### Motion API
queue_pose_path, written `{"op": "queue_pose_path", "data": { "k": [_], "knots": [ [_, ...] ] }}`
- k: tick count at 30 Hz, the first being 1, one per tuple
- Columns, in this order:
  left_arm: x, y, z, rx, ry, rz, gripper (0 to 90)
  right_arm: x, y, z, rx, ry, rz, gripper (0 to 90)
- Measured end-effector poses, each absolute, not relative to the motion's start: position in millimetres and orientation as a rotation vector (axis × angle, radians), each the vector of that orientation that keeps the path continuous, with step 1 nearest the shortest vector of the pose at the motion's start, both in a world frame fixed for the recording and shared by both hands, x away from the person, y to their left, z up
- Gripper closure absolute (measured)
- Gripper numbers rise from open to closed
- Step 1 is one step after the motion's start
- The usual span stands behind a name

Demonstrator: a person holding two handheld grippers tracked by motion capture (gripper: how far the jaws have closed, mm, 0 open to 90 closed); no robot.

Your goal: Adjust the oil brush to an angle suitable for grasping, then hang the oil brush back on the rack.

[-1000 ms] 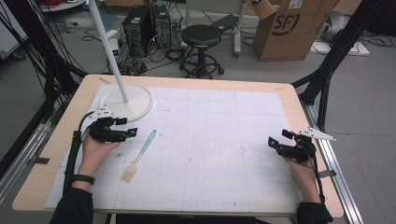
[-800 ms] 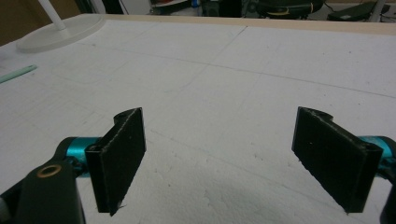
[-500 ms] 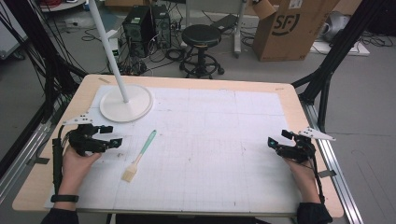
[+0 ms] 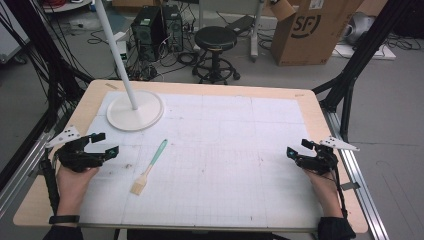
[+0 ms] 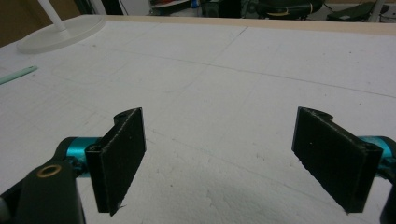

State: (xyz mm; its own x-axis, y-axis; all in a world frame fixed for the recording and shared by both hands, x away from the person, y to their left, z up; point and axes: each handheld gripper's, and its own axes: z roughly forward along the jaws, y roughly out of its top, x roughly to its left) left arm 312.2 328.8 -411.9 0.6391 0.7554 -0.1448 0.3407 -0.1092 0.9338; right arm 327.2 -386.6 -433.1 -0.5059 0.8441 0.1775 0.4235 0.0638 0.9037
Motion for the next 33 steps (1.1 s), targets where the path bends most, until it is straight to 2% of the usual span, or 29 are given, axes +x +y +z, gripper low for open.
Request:
{"op": "queue_pose_path", "data": {
  "k": [5, 12, 24, 33],
  "knots": [
    [308, 337, -416, 1.672, 0.940, 0.477, 14.6, 326, -387, -433, 1.276, 1.956, 1.424, 16.8],
    [304, 337, -416, 1.653, 0.908, 0.517, 14.6, 326, -387, -433, 1.269, 1.947, 1.423, 16.8],
    [305, 327, -416, 1.625, 0.802, 0.436, 15.6, 326, -387, -433, 1.266, 1.950, 1.423, 16.8],
    [299, 311, -414, 1.602, 0.802, 0.393, 15.3, 326, -389, -431, 1.257, 1.940, 1.437, 17.0]
  ]
}}
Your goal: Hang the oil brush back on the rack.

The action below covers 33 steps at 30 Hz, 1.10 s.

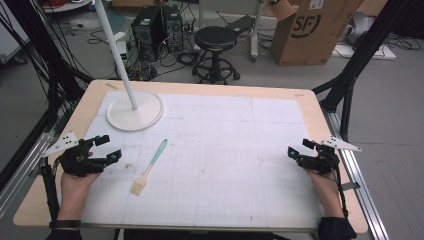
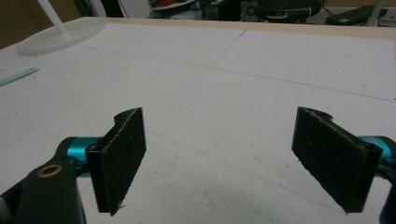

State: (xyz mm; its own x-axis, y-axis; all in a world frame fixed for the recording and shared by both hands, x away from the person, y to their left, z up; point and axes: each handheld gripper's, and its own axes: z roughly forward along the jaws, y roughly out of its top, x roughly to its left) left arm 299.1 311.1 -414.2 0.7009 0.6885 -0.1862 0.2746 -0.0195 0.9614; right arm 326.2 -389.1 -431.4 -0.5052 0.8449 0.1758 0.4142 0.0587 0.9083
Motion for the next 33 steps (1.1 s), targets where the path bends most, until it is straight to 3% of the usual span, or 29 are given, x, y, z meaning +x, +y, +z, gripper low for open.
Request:
{"op": "queue_pose_path", "data": {
  "k": [11, 26, 33],
  "knots": [
    [290, 280, -417, 1.648, 0.813, 0.405, 22.5, 325, -389, -430, 1.261, 1.939, 1.442, 17.1],
    [289, 235, -432, 1.827, 0.915, 0.468, 22.6, 325, -390, -430, 1.255, 1.941, 1.442, 17.1],
    [288, 220, -440, 1.912, 0.959, 0.454, 32.3, 325, -390, -431, 1.254, 1.946, 1.437, 17.1]
  ]
}}
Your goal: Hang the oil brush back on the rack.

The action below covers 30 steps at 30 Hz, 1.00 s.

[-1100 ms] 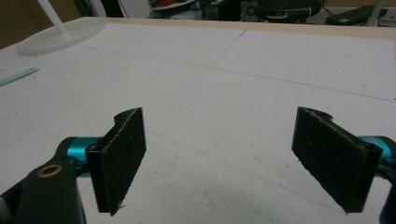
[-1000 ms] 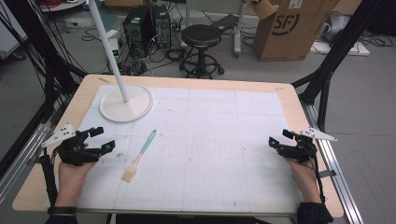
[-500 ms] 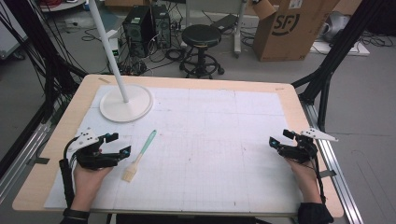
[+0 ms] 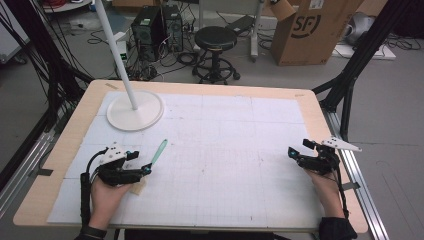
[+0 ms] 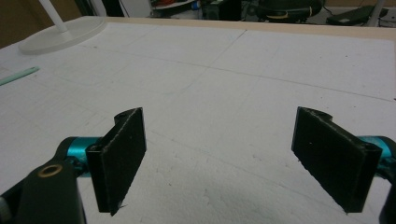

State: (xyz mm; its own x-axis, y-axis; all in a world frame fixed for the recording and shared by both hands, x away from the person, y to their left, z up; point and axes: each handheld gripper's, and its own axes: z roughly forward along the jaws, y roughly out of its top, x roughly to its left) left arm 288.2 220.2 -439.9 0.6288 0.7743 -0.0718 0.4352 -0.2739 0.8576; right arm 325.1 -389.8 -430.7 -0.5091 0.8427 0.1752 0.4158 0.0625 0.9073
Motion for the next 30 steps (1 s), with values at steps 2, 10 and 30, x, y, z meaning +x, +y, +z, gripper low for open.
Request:
{"op": "queue_pose_path", "data": {
  "k": [2, 10, 30],
  "knots": [
    [288, 216, -443, 1.946, 0.979, 0.461, 36.6, 325, -390, -431, 1.251, 1.947, 1.437, 17.1],
    [290, 208, -448, 1.993, 1.021, 0.464, 51.3, 325, -390, -431, 1.251, 1.945, 1.437, 17.1],
    [288, 200, -450, 2.018, 1.060, 0.478, 78.6, 325, -390, -431, 1.252, 1.949, 1.439, 17.1]
  ]
}}
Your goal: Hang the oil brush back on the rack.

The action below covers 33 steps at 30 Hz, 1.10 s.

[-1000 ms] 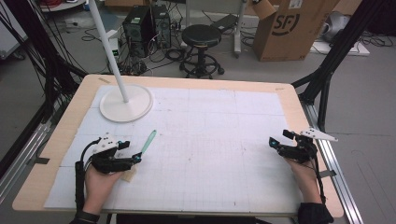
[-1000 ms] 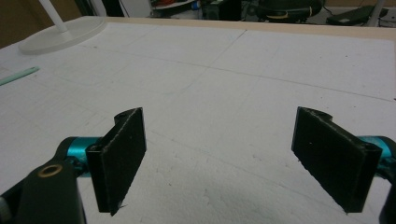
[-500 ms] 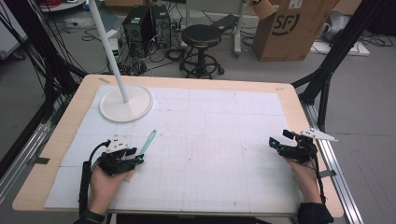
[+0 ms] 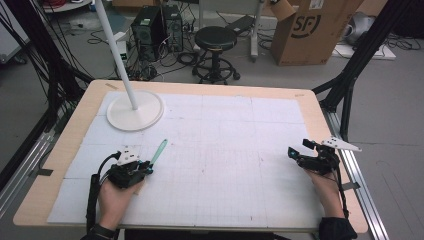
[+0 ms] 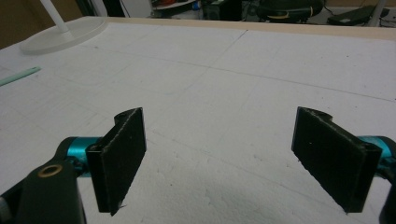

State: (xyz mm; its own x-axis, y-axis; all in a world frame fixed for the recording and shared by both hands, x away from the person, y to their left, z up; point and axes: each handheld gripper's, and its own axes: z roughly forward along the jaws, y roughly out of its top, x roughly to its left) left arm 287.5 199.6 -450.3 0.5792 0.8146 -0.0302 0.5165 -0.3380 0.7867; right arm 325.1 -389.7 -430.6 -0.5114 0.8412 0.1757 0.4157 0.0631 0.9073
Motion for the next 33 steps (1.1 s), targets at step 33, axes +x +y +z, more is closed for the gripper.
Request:
{"op": "queue_pose_path", "data": {
  "k": [33],
  "knots": [
    [294, 235, -395, 1.803, 0.955, 0.435, 82.2, 326, -390, -432, 1.264, 1.950, 1.440, 17.1]
  ]
}}
